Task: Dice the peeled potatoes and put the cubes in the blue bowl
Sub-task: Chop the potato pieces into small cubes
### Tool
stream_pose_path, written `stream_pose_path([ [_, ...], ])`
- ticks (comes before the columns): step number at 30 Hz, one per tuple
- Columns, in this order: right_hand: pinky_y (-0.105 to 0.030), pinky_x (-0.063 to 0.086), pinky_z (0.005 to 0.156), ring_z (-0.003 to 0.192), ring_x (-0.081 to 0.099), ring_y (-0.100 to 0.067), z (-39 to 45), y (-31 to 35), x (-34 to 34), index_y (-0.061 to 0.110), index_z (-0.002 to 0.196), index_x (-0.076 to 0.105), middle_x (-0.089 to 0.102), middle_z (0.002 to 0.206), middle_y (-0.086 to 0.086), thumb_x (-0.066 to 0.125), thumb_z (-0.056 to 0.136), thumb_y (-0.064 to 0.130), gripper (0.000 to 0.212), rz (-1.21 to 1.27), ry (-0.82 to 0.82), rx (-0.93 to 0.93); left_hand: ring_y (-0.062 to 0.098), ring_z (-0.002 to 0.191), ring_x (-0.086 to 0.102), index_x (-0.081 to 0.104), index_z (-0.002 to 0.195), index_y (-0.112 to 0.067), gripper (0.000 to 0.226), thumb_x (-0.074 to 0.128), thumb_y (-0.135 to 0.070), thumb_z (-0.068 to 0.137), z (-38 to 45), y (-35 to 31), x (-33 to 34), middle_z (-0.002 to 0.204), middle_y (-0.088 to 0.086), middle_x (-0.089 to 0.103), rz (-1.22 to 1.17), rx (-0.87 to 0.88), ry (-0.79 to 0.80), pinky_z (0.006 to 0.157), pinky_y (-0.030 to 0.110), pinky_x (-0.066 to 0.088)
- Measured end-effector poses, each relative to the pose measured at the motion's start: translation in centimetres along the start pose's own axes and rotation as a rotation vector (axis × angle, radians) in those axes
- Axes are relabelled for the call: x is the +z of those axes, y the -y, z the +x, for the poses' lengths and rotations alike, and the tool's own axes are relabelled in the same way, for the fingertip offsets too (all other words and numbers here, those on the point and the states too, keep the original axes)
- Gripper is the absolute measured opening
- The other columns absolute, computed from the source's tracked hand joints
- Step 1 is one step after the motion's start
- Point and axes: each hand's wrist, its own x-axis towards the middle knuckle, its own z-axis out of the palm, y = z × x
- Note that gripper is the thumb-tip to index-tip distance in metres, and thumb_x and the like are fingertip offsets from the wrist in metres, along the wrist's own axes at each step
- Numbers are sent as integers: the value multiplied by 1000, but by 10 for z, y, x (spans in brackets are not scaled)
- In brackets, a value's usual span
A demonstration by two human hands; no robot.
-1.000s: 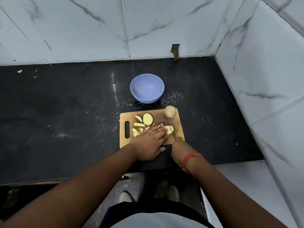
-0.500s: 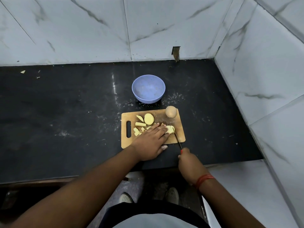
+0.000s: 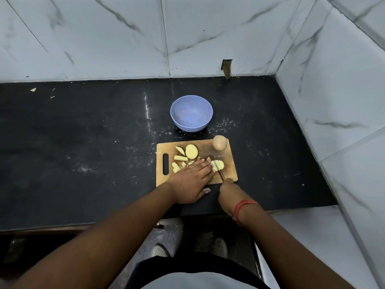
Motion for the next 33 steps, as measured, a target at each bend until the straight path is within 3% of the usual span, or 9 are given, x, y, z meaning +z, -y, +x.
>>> stream_pose_path([
  [5, -41, 45, 93, 120, 52, -37, 4, 6, -2, 0, 131, 46, 52, 131, -20, 44, 98, 13, 36, -37, -11, -24, 31, 151, 23, 32, 155, -4, 66, 37, -46, 104, 2, 0, -1, 160, 17, 33, -10, 10, 16, 123, 37, -3],
  [10, -38, 46, 82, 109, 59, -34, -3, -7, 19, 0, 131, 38, 57, 121, -19, 41, 98, 11, 35, -11, -32, 32, 31, 150, 24, 33, 154, -4, 65, 33, -46, 104, 1, 2, 3, 159, 17, 35, -2, 9, 13, 125, 39, 3],
  [14, -30, 38, 70, 103, 64, -28, -20, -27, 37, 2, 121, 37, 64, 113, -17, 36, 96, 2, 25, 9, -6, 66, 31, 150, 26, 36, 153, -4, 64, 32, -46, 105, 0, 1, 6, 157, 16, 37, 0, 7, -19, 124, 39, 2],
  [19, -32, 45, 70, 91, 66, -29, -28, -34, 35, 5, 109, 39, 66, 101, -18, 39, 98, 8, 11, 111, -86, -32, 27, 150, 25, 41, 151, -8, 59, 34, -45, 106, -12, 0, 11, 156, 11, 41, 0, -35, -110, 126, 42, 8],
  [33, -30, 39, 66, 94, 66, -27, -4, -14, 27, 7, 120, 40, 64, 106, -14, 39, 99, 14, 22, 87, -107, 35, 24, 153, 20, 34, 155, -10, 61, 27, -46, 107, -17, 1, 19, 160, 8, 35, -29, -86, -68, 126, 45, 13],
])
